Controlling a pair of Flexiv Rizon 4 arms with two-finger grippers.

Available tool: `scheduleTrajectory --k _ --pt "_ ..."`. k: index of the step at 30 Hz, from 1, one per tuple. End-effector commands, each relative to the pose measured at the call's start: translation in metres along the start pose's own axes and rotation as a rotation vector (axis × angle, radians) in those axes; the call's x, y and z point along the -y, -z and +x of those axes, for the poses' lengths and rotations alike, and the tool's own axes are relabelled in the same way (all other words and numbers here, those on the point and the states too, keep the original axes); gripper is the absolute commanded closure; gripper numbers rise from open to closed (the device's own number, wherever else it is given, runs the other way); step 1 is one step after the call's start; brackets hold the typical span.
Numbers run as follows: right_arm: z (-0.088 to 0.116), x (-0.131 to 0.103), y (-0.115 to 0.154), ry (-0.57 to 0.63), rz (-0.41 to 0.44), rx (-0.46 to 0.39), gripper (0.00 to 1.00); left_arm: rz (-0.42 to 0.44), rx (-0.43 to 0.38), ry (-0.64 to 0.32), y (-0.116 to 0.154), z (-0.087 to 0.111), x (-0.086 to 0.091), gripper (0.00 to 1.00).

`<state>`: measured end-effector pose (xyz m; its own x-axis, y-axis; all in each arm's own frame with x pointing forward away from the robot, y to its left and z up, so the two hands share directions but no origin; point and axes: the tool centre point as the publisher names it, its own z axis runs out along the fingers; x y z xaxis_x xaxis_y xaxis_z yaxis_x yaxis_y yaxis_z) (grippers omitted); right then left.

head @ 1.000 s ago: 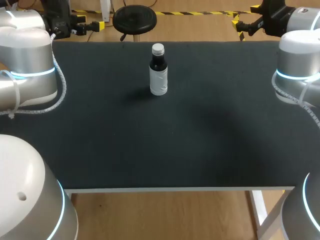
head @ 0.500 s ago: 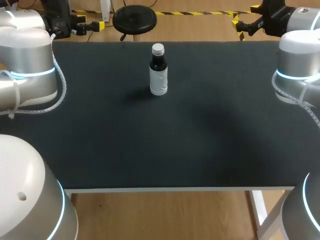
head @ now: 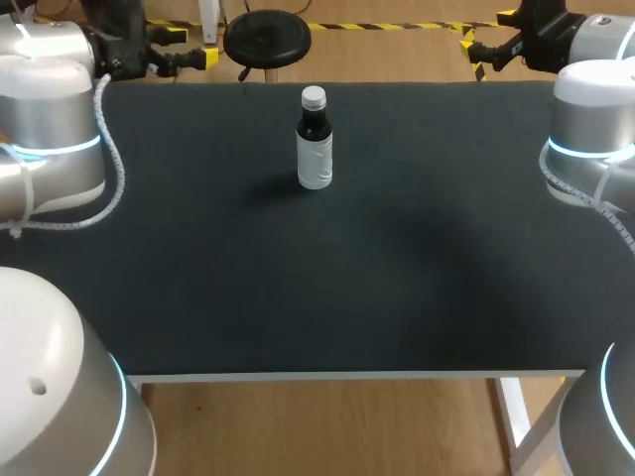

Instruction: Unscrew the bottle cap

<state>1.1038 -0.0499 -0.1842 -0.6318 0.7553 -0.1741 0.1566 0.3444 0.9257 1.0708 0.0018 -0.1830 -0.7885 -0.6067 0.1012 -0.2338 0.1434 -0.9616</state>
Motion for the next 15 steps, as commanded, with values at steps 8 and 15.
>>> scheduleTrajectory --k 8,15 --pt "0.000 0.000 0.000 0.000 0.000 -0.001 0.00 0.133 -0.345 -0.023 -0.020 0.022 -0.031 0.00" --pt "0.000 0.000 0.000 0.000 0.000 -0.001 0.00 0.137 -0.399 -0.022 -0.024 0.026 -0.035 0.00"
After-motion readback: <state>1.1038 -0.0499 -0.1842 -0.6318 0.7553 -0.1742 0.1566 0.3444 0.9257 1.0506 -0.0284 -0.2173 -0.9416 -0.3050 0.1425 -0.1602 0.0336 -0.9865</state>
